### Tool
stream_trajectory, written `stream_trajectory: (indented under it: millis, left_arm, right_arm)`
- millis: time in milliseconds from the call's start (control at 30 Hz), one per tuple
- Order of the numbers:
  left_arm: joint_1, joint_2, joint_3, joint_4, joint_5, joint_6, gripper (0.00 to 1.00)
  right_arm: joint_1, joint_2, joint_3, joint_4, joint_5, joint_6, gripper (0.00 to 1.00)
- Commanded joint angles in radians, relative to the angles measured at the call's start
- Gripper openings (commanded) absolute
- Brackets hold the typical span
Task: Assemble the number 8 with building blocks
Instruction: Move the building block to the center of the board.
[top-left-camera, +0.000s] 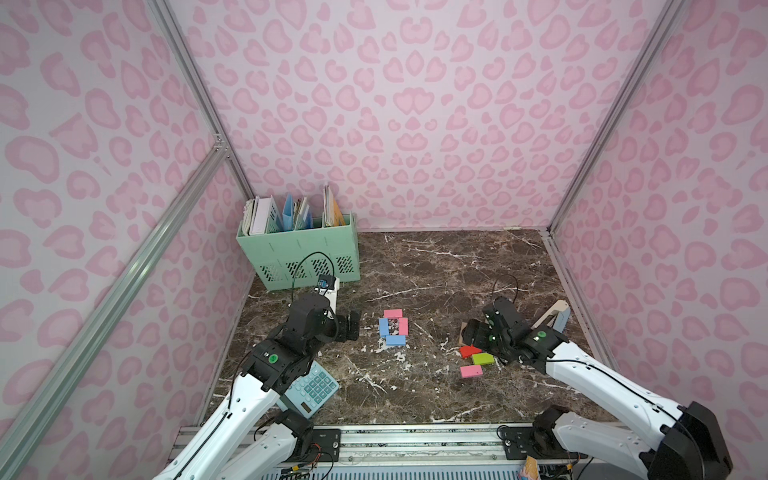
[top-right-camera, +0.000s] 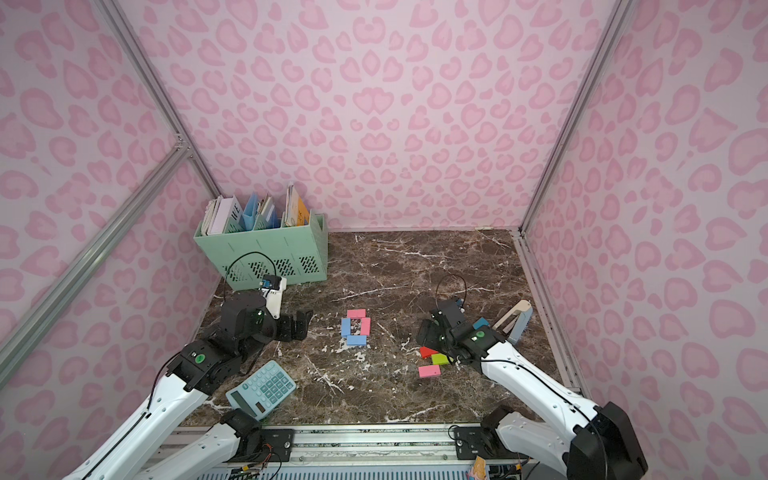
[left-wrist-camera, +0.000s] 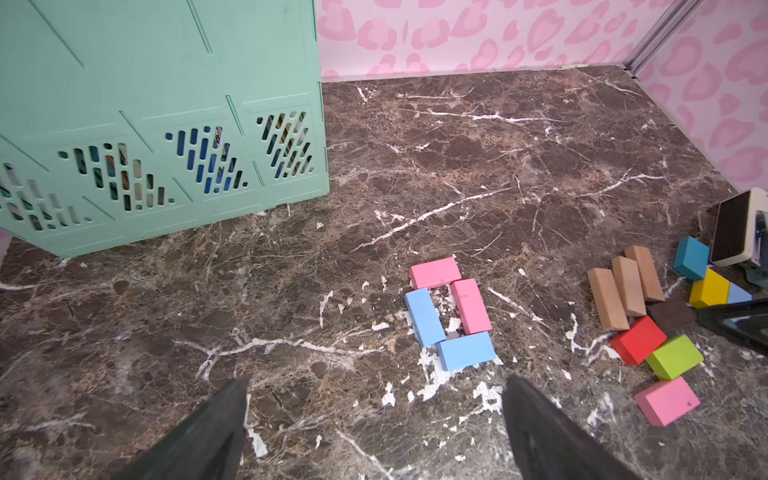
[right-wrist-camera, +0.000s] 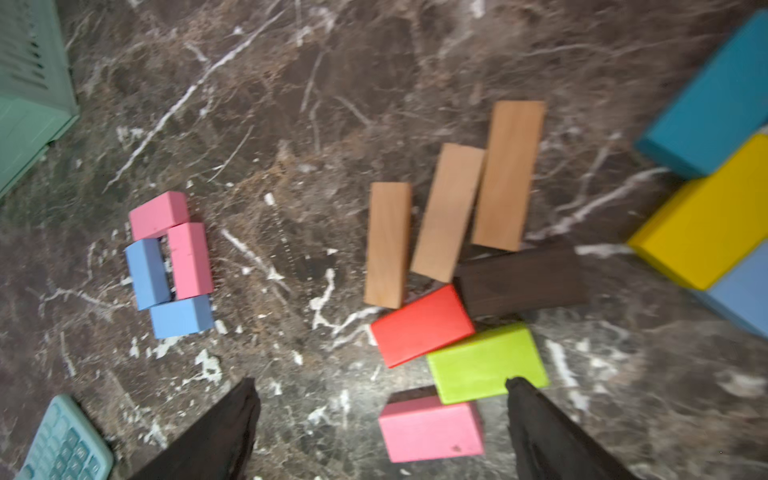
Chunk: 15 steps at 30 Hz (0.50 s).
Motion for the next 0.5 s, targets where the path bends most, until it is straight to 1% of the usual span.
stream_trajectory:
  millis: [0, 67, 133, 267, 367, 467]
  left_arm:
    - [0.0, 0.006, -0.01, 0.048, 0.033, 0.015, 0.99]
    - [0.001, 0.01, -0.01, 0.039, 0.029, 0.013, 0.99]
    - [0.0, 0.01, -0.013, 0.034, 0.024, 0.012, 0.99]
    - [0.0, 0.008, -0.015, 0.032, 0.022, 0.012, 0.99]
    - [0.0, 0.01, -0.015, 0.03, 0.024, 0.009, 0.99]
    - [0.0, 0.011, -0.01, 0.023, 0.025, 0.006, 0.99]
  right_arm:
    - [-0.049, -0.031, -0.033, -0.06, 0.006, -0.083, 0.92]
    - [-0.047, -0.033, -0.049, -0.057, -0.034, -0.107, 0.9]
    - [-0.036, -0.032, -0.069, -0.054, -0.076, -0.106, 0.9]
    - [0.044, -0.005, -0.07, -0.083, -0.041, -0.075, 0.9]
    - [0.097, 0.04, -0.075, -0.075, -0.055, -0.049, 0.92]
    - [0.12, 0.102, -0.079, -0.061, -0.065, -0.041, 0.92]
